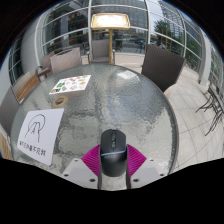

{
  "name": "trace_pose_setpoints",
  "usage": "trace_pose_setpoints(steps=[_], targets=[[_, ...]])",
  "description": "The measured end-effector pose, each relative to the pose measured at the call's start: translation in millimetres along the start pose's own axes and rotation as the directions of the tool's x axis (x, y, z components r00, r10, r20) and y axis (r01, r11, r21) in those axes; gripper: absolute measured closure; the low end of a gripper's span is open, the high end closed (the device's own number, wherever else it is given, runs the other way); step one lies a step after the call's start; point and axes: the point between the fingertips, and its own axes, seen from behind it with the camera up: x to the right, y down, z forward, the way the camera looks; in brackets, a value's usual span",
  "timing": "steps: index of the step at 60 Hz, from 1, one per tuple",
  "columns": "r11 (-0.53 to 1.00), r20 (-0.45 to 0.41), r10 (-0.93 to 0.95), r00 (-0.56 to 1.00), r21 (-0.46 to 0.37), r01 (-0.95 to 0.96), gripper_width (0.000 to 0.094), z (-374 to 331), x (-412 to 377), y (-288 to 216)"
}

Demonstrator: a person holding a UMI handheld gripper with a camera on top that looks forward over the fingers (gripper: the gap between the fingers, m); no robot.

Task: Arrange mouse

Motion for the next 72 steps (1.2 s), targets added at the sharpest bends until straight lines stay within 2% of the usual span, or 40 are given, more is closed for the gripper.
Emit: trace_pose_setpoints(steps=[2, 6, 10, 16, 21, 26, 33, 37, 41, 46, 54, 63, 66, 72], targets=[[1.000, 0.004, 0.022, 1.000, -0.019, -0.022, 0.0639, -3, -2, -2], [0.998, -0.005, 0.053, 0.999, -0.019, -0.053, 0.0638, -26, -2, -24], [0.997, -0.039, 0.041, 0.998, 0.074, -0.038, 0.0638, -62, -5, -76], [0.975, -0.028, 0.055, 0.998, 0.217, -0.048, 0.0638, -124, -30, -168], [0.949, -0.029, 0.033, 0.999, 0.315, -0.022, 0.0639, -157, -74, -225], [0.929, -0.010, 0.006, 1.000, 0.370, -0.002, 0.0639, -181, -125, -262], [0.921, 0.041, -0.041, 0.998, 0.390, 0.022, 0.0638, -178, -213, -274], [0.936, 0.068, -0.070, 0.995, 0.350, 0.042, 0.0640, -155, -260, -252], [0.960, 0.085, -0.075, 0.994, 0.274, 0.049, 0.0640, -119, -290, -220], [0.985, 0.075, -0.066, 0.995, 0.161, 0.054, 0.0640, -67, -305, -153], [0.998, 0.055, -0.070, 0.996, 0.010, 0.069, 0.0640, -6, -313, -82], [0.996, 0.038, -0.059, 0.997, -0.060, 0.062, 0.0639, 29, -308, -26], [0.999, 0.039, -0.048, 0.998, -0.021, 0.049, 0.0639, 33, -310, -27], [0.999, 0.036, -0.037, 0.999, -0.028, 0.038, 0.0579, 33, -310, -26]])
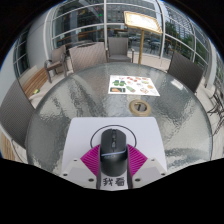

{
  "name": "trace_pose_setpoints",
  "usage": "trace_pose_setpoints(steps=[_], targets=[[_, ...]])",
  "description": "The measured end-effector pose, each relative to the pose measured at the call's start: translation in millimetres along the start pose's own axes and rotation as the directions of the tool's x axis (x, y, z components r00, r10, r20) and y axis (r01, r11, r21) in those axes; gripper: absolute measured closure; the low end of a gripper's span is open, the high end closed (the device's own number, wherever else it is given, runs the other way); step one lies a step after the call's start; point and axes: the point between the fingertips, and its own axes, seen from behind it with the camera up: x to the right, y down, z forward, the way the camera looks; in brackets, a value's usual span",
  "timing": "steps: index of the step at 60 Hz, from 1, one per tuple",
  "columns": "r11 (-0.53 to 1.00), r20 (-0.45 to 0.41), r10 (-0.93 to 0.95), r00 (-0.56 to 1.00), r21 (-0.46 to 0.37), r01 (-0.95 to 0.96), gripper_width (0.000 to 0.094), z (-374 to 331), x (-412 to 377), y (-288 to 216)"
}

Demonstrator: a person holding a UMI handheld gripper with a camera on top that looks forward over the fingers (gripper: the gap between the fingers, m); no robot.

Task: Arrange mouse

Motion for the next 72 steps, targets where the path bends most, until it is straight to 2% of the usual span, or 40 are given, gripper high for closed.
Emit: trace_pose_setpoints(steps=[8, 13, 15, 24, 35, 53, 72], targets=[[1.000, 0.003, -0.001, 1.000, 0.000, 0.001, 0.0444, -1, 1, 0], [1.000, -0.017, 0.023, 1.000, -0.011, -0.023, 0.0134, -12, 8, -3], [1.000, -0.017, 0.027, 0.999, 0.004, -0.027, 0.0063, -22, 9, -10], [0.993, -0.012, 0.039, 0.999, 0.115, -0.037, 0.0063, -90, 17, -56], [0.978, 0.014, 0.051, 0.999, 0.202, -0.053, 0.0066, -179, 30, -71], [0.977, -0.001, 0.030, 1.000, 0.212, -0.029, 0.0077, -268, 59, -4], [0.973, 0.003, 0.045, 0.999, 0.228, -0.045, 0.0077, -316, 74, 54]])
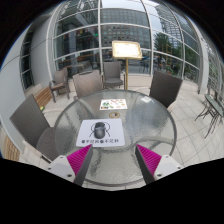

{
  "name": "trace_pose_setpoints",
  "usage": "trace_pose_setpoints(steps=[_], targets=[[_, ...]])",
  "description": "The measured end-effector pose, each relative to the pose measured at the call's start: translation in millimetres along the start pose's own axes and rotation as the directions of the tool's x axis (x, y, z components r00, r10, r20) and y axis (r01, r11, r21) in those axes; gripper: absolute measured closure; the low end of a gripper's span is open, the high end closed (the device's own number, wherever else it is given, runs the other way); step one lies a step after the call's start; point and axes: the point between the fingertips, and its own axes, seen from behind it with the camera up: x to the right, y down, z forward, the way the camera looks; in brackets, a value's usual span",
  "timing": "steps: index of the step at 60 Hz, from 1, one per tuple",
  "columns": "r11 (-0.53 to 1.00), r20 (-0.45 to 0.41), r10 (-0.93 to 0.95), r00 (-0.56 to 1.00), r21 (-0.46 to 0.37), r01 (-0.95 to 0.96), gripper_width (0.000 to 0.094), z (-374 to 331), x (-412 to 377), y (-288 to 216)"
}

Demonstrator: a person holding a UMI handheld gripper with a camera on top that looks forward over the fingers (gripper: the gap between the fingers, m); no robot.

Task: Arrange mouse

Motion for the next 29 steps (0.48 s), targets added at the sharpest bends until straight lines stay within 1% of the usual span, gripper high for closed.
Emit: trace_pose_setpoints(steps=[10, 29], targets=[[1.000, -0.013, 0.006, 1.000, 0.012, -0.005, 0.0078, -13, 6, 4], [0.999, -0.007, 0.010, 1.000, 0.052, -0.009, 0.0075, -27, 7, -9]])
